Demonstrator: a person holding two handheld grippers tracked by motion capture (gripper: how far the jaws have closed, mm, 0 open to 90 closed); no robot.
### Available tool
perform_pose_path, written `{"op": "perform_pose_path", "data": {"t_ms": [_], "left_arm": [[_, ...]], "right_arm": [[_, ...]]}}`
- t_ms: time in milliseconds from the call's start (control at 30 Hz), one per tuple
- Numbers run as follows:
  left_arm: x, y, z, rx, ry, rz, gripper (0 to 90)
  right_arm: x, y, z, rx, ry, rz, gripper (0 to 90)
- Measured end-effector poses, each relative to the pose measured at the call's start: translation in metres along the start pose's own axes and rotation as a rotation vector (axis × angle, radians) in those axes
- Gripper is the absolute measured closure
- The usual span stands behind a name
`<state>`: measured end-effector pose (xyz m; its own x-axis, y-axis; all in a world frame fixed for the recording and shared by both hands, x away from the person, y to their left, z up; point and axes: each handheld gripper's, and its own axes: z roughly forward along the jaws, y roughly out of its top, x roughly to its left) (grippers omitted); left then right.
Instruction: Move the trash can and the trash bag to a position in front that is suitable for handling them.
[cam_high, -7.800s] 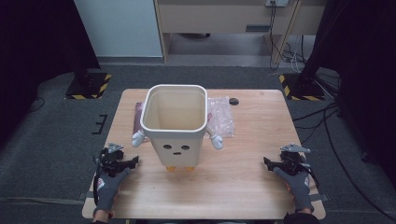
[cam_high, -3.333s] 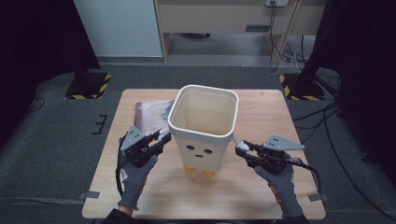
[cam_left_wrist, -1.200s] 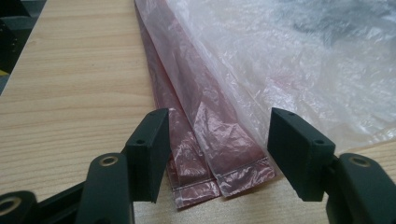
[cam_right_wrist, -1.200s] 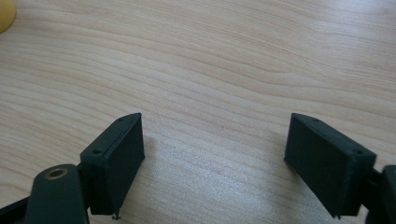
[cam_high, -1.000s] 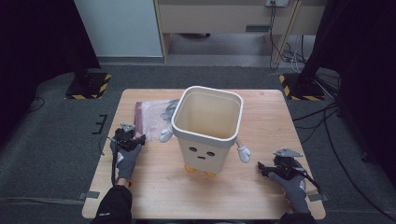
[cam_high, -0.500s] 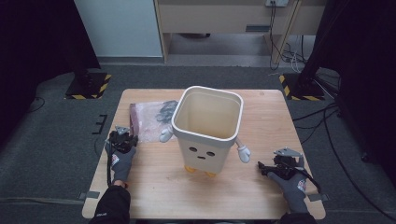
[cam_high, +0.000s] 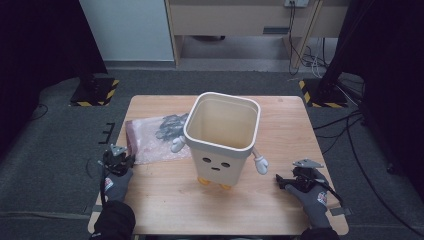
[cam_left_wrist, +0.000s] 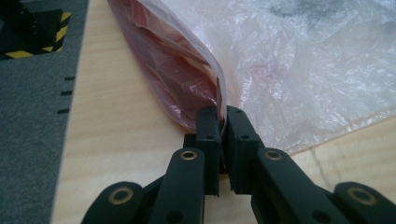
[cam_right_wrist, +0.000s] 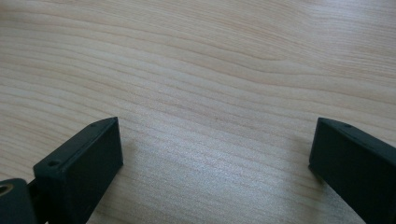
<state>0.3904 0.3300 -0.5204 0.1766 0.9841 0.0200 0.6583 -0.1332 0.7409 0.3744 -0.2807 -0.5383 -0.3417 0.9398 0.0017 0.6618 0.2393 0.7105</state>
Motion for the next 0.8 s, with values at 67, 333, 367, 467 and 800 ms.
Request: {"op": "perform_pose_path", "data": {"t_ms": [67,333,367,467,800], "left_arm": [[0.005,-0.006,-0.009,-0.004,0.013,-0.009,83.1],[0.007,-0.002,-0.044,-0.182,0.040,-0.069,47.8],[0.007,-0.002,-0.044,-0.182,0.040,-0.069,45.6],[-0.014,0.010,-0.046,-0.234,-0.009,-0.021,40.0],[-0.082,0.031,0.002,-0.177,-0.165,0.070,36.4]], "right_arm": [[0.000,0.000,0.000,0.001,0.000,0.002,2.7],[0.000,-0.001,0.000,0.000,-0.002,-0.004,3.0],[0.000,-0.001,0.000,0.000,-0.002,-0.004,3.0],[0.000,-0.001,-0.001,-0.001,-0.001,-0.004,3.1],[0.000,-0.001,-0.001,-0.001,0.001,-0.003,3.0]]}}
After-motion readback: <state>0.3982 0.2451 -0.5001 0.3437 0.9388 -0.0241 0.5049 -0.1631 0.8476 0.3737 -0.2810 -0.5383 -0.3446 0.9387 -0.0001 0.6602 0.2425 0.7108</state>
